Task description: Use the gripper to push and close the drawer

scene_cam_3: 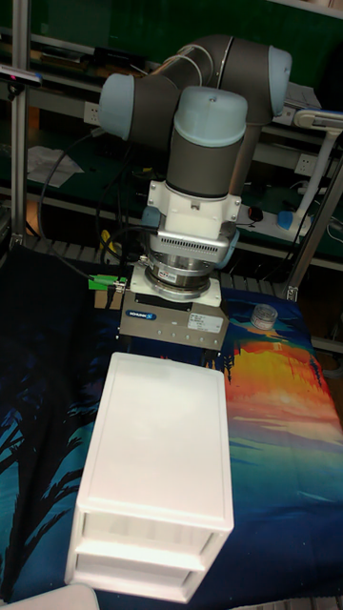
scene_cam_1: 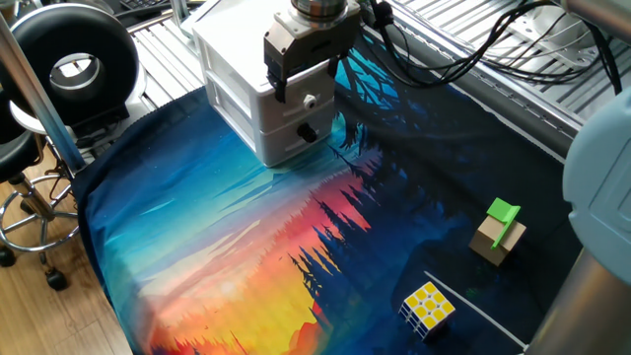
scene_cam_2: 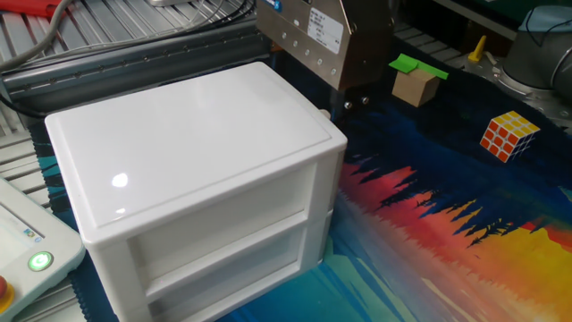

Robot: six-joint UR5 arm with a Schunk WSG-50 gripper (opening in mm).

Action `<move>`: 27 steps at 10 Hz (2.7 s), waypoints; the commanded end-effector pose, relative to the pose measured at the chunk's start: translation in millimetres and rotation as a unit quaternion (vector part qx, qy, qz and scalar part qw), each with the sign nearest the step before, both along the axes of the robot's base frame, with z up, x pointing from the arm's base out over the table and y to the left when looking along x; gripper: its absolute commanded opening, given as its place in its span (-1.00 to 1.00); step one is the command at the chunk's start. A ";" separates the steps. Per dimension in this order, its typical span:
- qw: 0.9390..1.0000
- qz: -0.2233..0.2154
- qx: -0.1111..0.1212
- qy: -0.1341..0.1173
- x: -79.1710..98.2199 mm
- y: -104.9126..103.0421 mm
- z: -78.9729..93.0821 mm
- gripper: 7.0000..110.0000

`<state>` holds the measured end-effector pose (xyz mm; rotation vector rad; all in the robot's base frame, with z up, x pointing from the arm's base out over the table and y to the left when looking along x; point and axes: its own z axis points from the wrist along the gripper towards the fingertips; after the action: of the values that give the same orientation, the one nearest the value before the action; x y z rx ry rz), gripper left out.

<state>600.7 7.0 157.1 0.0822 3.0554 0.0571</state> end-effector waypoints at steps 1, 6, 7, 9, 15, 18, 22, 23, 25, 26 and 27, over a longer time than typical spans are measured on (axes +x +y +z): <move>1.000 -0.001 0.011 0.005 -5.5 3.1 3.6 0.98; 0.999 -0.021 0.008 0.023 -32.1 11.1 17.1 0.98; 1.000 -0.022 0.007 0.020 -37.9 10.8 14.5 0.98; 1.000 -0.021 -0.004 0.018 -55.6 4.5 15.1 0.98; 1.000 0.000 0.008 0.030 -100.7 -16.0 9.1 0.98; 0.999 0.009 0.015 0.030 -117.7 -16.8 -4.9 0.98; 0.999 0.009 0.013 0.044 -131.3 -22.8 -13.7 0.98; 0.999 0.007 0.013 0.049 -133.0 -22.9 -16.1 0.98; 0.998 0.003 0.016 0.056 -136.9 -22.3 -17.8 0.98; 0.998 0.005 0.015 0.056 -137.5 -22.9 -17.6 0.98; 0.998 0.006 0.012 0.056 -137.2 -24.5 -17.5 0.98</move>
<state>465.6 -17.9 140.0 0.0672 3.1636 0.0809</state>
